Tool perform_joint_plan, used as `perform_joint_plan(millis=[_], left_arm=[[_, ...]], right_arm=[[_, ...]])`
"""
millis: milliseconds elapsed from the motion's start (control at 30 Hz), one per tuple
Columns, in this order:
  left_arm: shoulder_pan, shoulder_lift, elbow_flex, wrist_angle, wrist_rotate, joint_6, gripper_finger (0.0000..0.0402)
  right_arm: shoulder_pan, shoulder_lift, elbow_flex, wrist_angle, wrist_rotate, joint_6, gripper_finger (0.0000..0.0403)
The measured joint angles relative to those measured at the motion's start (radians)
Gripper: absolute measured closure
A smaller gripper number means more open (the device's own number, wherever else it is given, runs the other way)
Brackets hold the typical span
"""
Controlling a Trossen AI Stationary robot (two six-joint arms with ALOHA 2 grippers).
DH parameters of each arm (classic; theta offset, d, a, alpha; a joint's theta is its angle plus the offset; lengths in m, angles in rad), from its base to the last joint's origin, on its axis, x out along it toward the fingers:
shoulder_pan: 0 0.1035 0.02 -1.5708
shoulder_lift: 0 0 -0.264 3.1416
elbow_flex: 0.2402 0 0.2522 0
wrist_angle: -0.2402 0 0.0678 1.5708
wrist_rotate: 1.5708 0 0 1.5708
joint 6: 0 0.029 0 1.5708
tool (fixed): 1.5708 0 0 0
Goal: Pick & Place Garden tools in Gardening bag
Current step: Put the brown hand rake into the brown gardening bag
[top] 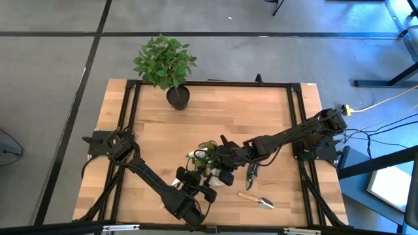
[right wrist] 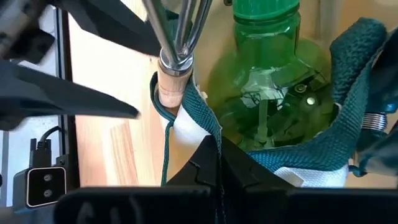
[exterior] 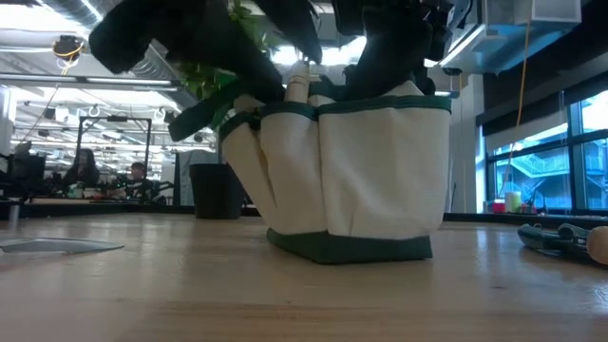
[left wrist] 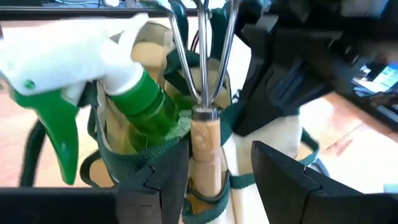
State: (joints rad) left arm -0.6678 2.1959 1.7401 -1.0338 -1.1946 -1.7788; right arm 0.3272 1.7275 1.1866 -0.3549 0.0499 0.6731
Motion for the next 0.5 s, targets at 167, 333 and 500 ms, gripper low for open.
perform_joint_plan(millis=[167, 333, 500], left_arm=[[0.002, -0.009, 0.0, -0.045, -0.027, -0.041, 0.022], [0.005, -0.011, 0.0, -0.091, -0.043, -0.095, 0.0201], [0.017, -0.011, 0.0, -0.102, -0.068, -0.118, 0.0192]], right_arm=[[0.0, 0.0, 0.0, -0.005, 0.003, -0.001, 0.0401], [0.0, 0.0, 0.0, -0.005, 0.002, -0.007, 0.0401], [0.0, 0.0, 0.0, -0.008, 0.002, -0.007, 0.0401]])
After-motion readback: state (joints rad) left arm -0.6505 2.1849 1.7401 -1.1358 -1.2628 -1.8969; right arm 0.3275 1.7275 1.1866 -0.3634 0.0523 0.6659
